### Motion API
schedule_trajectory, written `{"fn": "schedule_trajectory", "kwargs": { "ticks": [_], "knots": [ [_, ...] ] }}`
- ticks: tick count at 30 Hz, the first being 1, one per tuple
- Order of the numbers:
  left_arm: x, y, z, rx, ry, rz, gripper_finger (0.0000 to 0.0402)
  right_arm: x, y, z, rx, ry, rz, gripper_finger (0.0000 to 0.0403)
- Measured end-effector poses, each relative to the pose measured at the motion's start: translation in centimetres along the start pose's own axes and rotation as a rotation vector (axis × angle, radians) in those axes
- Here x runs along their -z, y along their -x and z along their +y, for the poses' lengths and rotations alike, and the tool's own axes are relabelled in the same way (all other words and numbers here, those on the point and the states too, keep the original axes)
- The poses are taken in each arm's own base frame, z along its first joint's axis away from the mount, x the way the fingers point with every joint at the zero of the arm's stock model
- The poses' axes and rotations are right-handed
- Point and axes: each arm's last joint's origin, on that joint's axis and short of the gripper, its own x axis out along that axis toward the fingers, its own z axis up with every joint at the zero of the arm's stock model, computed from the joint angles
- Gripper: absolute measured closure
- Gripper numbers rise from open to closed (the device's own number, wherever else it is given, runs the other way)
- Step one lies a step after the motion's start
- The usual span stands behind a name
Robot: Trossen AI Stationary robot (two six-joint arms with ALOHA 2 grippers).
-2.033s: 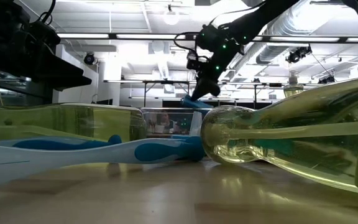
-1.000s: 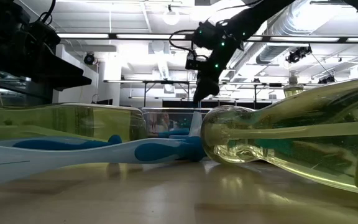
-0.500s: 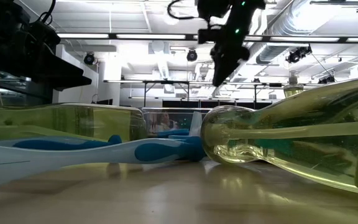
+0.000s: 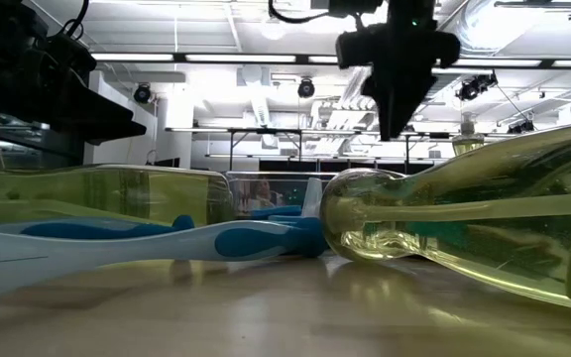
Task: Pick & Place Kitchen Sink Supplies
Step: Put the top right yellow dish brush into the blue bin
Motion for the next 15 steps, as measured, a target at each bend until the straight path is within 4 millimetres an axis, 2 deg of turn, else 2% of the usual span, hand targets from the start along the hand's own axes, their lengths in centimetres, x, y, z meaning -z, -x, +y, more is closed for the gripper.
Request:
{"fn": "schedule_trajectory", "kwargs": {
  "ticks": [8,15],
  "knots": [
    [0.0,0.0,0.0,0.000,0.000,0.000,0.0122,2.4,-3.9,0.6,-0.012,-0.034,-0.012,0.0238],
    [0.0,0.0,0.0,0.000,0.000,0.000,0.0122,4.3,-7.1,0.3,0.088,-0.001,-0.078,0.0237]
  ]
}}
